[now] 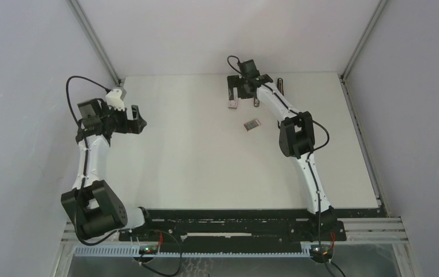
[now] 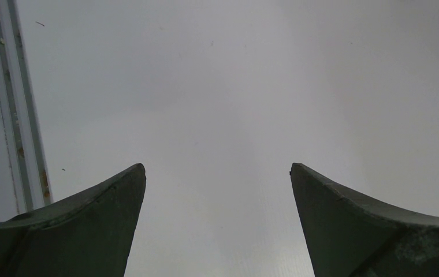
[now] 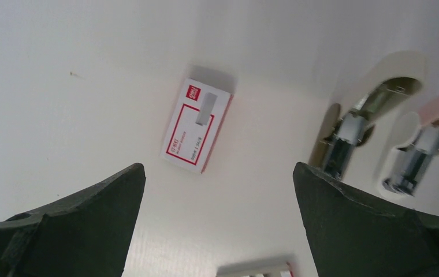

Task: Unload the staples from the stapler
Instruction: Move the staple box to the center of the board.

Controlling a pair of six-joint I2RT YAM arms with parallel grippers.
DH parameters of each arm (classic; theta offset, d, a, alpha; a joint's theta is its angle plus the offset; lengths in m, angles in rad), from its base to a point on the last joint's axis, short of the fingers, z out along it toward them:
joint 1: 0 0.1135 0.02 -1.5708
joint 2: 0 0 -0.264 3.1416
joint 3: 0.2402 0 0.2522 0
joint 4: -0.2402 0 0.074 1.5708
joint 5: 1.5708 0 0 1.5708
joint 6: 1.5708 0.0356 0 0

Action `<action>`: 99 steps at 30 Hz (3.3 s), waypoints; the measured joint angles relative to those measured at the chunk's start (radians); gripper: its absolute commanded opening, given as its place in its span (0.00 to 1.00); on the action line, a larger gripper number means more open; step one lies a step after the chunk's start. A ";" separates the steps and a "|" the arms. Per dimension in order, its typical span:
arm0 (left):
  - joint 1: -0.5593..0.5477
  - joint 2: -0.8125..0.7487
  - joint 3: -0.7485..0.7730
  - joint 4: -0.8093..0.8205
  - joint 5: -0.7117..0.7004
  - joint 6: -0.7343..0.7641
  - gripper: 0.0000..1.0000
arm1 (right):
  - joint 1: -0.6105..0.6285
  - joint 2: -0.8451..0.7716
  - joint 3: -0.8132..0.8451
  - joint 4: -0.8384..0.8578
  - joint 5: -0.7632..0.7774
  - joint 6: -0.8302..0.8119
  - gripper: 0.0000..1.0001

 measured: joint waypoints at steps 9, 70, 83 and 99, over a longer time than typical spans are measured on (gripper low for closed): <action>0.000 -0.106 -0.067 0.050 0.008 0.005 1.00 | -0.029 0.090 0.054 0.047 -0.121 0.134 1.00; 0.000 -0.168 -0.170 0.111 0.110 0.091 1.00 | 0.090 0.270 0.145 0.338 -0.576 0.453 1.00; -0.047 -0.113 -0.154 0.140 0.089 0.085 1.00 | 0.080 0.269 0.143 0.342 -0.495 0.614 1.00; -0.130 0.032 -0.045 0.140 0.050 0.056 1.00 | 0.120 0.290 0.143 0.431 -0.510 0.640 1.00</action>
